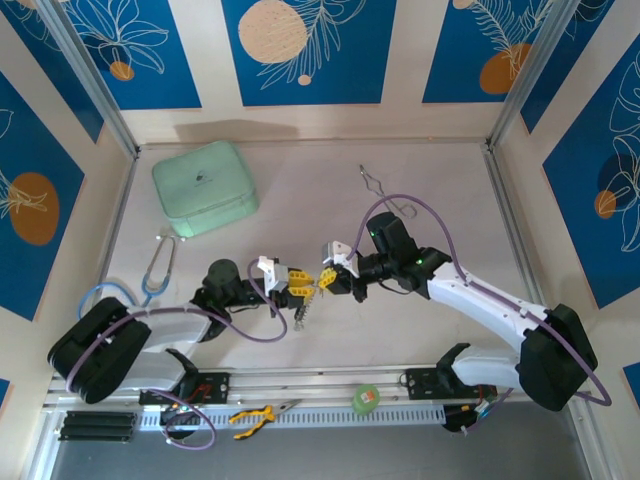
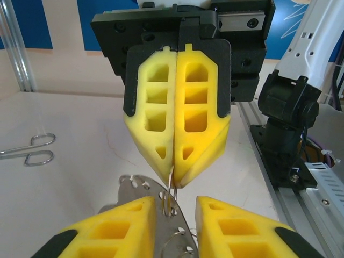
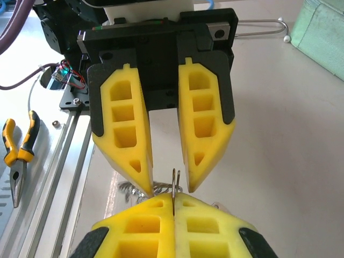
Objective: Put the keys on the keyring
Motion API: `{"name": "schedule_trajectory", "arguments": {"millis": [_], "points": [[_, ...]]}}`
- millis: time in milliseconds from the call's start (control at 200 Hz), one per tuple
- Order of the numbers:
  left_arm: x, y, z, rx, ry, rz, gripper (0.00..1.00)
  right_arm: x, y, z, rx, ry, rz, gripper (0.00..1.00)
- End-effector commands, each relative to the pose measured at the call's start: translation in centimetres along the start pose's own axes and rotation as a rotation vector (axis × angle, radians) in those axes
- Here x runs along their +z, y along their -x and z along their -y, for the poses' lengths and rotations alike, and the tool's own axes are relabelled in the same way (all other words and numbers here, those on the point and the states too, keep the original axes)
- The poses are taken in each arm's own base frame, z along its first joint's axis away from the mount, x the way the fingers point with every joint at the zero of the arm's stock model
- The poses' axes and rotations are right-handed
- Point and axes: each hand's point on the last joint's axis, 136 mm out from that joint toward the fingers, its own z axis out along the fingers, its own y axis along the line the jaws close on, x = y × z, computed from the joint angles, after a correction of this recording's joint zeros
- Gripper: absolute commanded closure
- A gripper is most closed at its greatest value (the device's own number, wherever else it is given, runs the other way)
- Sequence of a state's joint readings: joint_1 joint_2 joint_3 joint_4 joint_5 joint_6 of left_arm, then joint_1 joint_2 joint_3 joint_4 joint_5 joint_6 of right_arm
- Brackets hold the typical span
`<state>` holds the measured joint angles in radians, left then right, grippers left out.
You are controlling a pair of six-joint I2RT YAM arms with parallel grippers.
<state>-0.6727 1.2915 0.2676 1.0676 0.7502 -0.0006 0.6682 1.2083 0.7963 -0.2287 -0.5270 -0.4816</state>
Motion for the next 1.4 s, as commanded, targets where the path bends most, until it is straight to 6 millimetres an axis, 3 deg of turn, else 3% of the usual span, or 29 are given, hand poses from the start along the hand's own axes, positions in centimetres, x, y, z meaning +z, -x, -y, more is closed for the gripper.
{"name": "schedule_trajectory", "arguments": {"millis": [0,170,690,795,910,1100,1210,1395], "points": [[-0.1,-0.6,0.2,0.011,0.004,-0.041,0.76,-0.4,1.0,-0.5,-0.032,0.022,-0.005,1.0],[0.0,-0.7,0.1,0.02,-0.002,-0.07,0.81,-0.3,1.4,-0.8,-0.042,0.039,-0.009,1.0],[0.4,0.6,0.7,0.018,-0.063,-0.03,0.78,0.6,0.6,-0.6,-0.053,0.041,-0.084,1.0],[0.4,0.5,0.6,0.021,-0.059,-0.032,0.83,0.8,0.6,-0.8,-0.053,0.052,-0.088,1.0],[0.4,0.5,0.8,0.021,-0.068,-0.033,1.0,0.7,0.4,-0.9,-0.052,0.055,-0.097,1.0],[0.3,0.5,1.0,0.024,-0.075,-0.031,1.0,0.5,0.1,-0.7,-0.036,0.04,-0.066,1.0],[0.2,0.8,1.2,0.032,-0.081,-0.018,1.0,0.3,-0.3,-0.6,-0.014,0.03,-0.029,0.76],[0.3,1.1,1.3,0.035,-0.095,-0.006,1.0,0.7,-1.2,-0.7,-0.007,0.034,-0.046,0.74]]}}
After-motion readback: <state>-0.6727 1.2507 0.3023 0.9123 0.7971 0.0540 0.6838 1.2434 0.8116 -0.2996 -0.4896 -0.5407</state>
